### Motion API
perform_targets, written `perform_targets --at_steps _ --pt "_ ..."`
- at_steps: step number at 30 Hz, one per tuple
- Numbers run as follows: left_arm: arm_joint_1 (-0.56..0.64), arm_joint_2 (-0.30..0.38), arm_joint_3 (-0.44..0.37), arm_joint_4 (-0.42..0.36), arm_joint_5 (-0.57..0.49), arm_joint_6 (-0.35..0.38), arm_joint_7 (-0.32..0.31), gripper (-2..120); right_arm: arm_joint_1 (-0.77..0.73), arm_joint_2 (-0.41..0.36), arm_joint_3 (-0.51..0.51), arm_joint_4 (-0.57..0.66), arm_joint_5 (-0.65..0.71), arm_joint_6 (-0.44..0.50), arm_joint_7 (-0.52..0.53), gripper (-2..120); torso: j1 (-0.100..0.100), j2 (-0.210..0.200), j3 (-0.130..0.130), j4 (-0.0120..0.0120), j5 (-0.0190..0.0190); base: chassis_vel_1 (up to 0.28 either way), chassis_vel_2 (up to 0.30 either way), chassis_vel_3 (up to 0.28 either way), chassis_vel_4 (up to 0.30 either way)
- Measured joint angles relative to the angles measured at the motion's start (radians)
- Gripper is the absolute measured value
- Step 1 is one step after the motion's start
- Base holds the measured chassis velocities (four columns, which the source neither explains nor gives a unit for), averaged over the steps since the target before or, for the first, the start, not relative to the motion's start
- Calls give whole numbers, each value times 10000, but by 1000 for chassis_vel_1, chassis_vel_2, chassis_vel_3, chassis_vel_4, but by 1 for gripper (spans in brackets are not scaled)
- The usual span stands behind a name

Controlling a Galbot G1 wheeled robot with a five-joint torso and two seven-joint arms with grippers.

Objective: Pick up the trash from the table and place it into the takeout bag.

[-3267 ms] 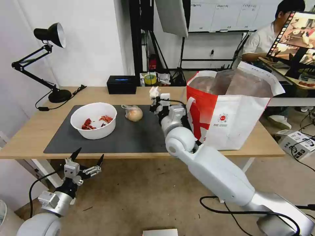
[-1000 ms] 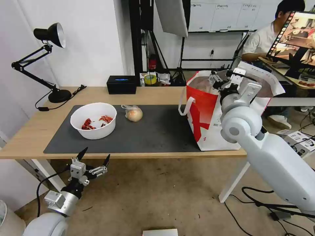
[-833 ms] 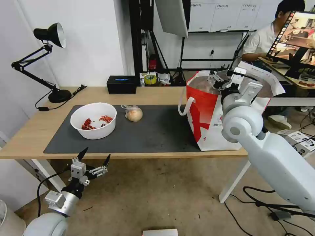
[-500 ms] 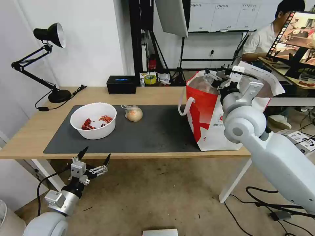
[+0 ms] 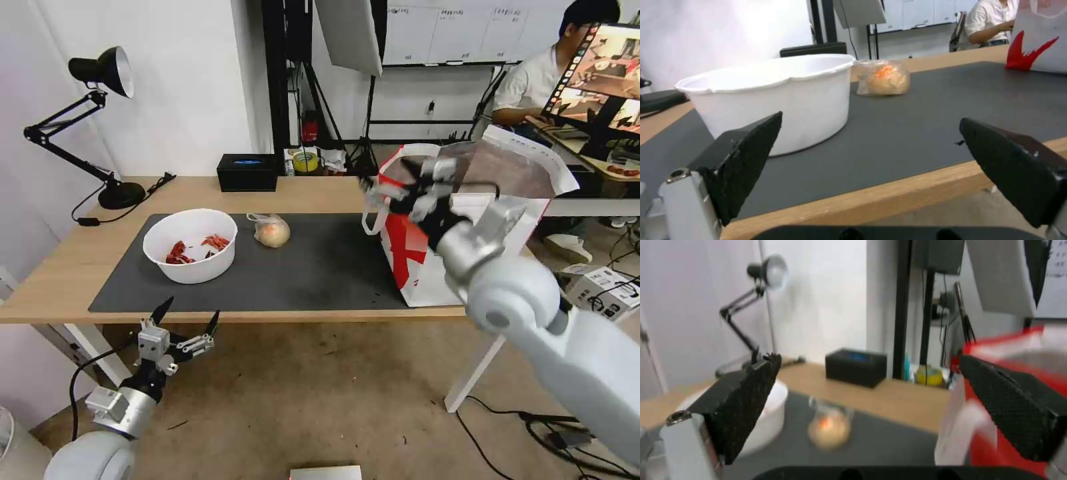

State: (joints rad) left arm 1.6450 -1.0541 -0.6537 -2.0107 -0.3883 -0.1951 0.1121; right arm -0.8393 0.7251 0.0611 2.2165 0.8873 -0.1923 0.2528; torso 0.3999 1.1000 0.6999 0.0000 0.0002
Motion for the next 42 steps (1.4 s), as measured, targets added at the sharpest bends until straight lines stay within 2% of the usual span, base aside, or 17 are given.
perform_targets --at_steps 1,4,5,7,9,12,13,15,18,20,22,32,42 --pt "0 0 0 0 0 0 0 100 0 0 0 0 0 0 0 100 0 0 0 0 0 0 0 0 0" --pt "-28 -74 23 55 44 -32 13 100 -1467 -1 630 271 -849 228 -327 100 0 0 0 -2 3 0 0 0 0" --pt "-28 -74 23 55 44 -32 13 100 -1467 -1 630 271 -849 228 -327 100 0 0 0 -2 3 0 0 0 0" --pt "-70 -180 80 126 107 -95 94 100 -2376 5 1017 384 -1255 389 -383 100 -1 0 0 0 -8 0 0 0 0" --pt "-70 -195 81 138 137 -119 109 100 -2790 64 1172 398 -1433 448 -403 100 0 0 1 -1 -1 0 0 0 0" --pt "-40 -243 81 165 168 -153 134 100 -4113 432 1592 377 -2170 889 -444 100 0 0 0 0 -3 0 0 0 0" --pt "-40 -243 81 165 168 -153 134 100 -4113 432 1592 377 -2170 889 -444 100 0 0 0 0 -3 0 0 0 0" --pt "-25 -256 68 184 168 -161 134 100 -4952 864 1756 265 -2822 1337 -442 100 0 0 0 0 -2 0 0 0 0" --pt "8 -262 36 197 168 -163 136 100 -5646 1291 1828 137 -3359 1663 -441 100 0 0 0 0 -3 0 0 0 0" --pt "8 -262 36 197 168 -163 136 100 -5646 1291 1828 137 -3359 1663 -441 100 0 0 0 0 -3 0 0 0 0" --pt "73 -263 22 196 168 -169 144 100 -6477 1908 1837 -83 -4086 2059 -465 100 -1 1 0 -1 -2 0 0 0 0" --pt "256 -353 -66 121 187 -192 157 100 -7513 2610 1784 -245 -4566 2215 -463 100 0 0 0 0 -3 0 0 0 0" --pt "469 -447 -161 55 220 -335 182 100 -7811 2798 1748 -361 -4633 2306 -464 100 0 0 1 0 -2 0 0 0 0"
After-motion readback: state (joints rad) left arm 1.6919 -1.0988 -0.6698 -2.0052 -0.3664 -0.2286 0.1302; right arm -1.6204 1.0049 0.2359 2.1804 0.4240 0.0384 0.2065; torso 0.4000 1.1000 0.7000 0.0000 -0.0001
